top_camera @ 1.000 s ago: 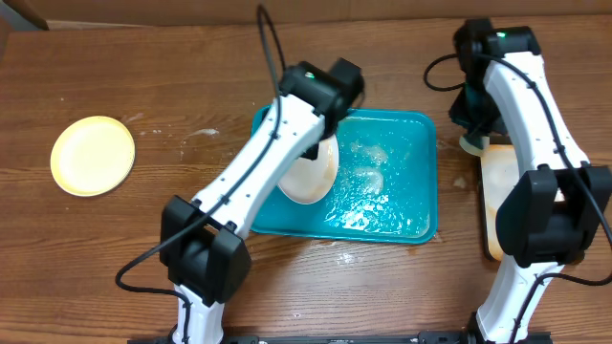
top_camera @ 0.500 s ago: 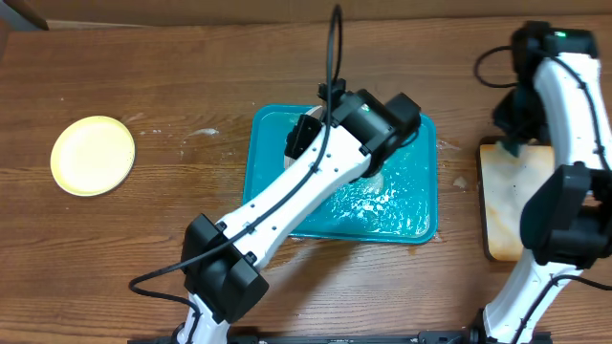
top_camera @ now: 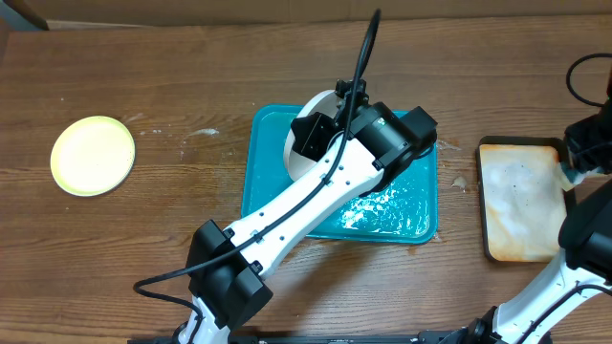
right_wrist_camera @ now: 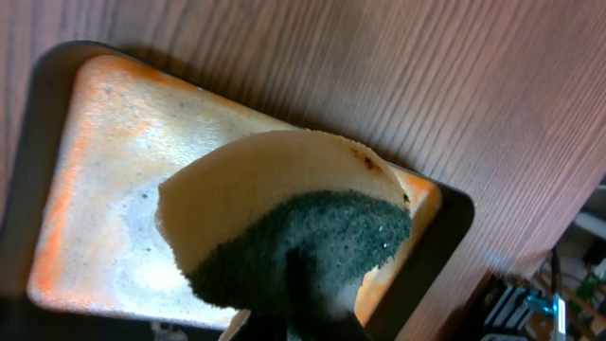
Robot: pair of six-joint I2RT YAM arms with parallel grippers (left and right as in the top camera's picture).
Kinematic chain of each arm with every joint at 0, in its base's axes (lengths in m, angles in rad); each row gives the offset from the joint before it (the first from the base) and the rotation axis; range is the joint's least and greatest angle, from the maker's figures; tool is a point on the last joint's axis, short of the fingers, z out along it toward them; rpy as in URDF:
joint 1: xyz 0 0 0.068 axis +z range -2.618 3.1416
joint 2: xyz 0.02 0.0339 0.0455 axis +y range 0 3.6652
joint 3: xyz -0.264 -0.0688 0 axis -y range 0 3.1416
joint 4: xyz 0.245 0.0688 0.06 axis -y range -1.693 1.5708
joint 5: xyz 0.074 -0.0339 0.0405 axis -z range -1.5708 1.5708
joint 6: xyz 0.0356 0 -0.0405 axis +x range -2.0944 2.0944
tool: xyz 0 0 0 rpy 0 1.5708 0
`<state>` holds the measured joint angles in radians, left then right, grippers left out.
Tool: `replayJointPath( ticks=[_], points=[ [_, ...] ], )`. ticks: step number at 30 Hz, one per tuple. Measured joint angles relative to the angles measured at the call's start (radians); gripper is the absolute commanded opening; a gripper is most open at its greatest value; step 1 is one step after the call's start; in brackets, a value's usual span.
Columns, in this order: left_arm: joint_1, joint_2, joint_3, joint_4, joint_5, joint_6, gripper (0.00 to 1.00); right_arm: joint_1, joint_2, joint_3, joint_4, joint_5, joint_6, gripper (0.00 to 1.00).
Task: Clean dirty plates on tray and stack at the side
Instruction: 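Lift the white plate upright with the left gripper off the teal tray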
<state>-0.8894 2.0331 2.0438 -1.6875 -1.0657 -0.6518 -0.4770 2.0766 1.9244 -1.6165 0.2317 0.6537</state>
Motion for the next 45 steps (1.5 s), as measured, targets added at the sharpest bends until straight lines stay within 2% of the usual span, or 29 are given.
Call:
replayJointPath(
  ticks=[10, 45],
  points=[
    [-0.021, 0.000, 0.000, 0.000, -0.091, 0.000, 0.04, 0.002, 0.000, 0.000, -0.006, -0.023, 0.001, 0.04],
    [-0.021, 0.000, 0.000, 0.000, -0.129, 0.000, 0.04, 0.002, 0.000, 0.000, 0.000, -0.045, 0.001, 0.04]
  ],
)
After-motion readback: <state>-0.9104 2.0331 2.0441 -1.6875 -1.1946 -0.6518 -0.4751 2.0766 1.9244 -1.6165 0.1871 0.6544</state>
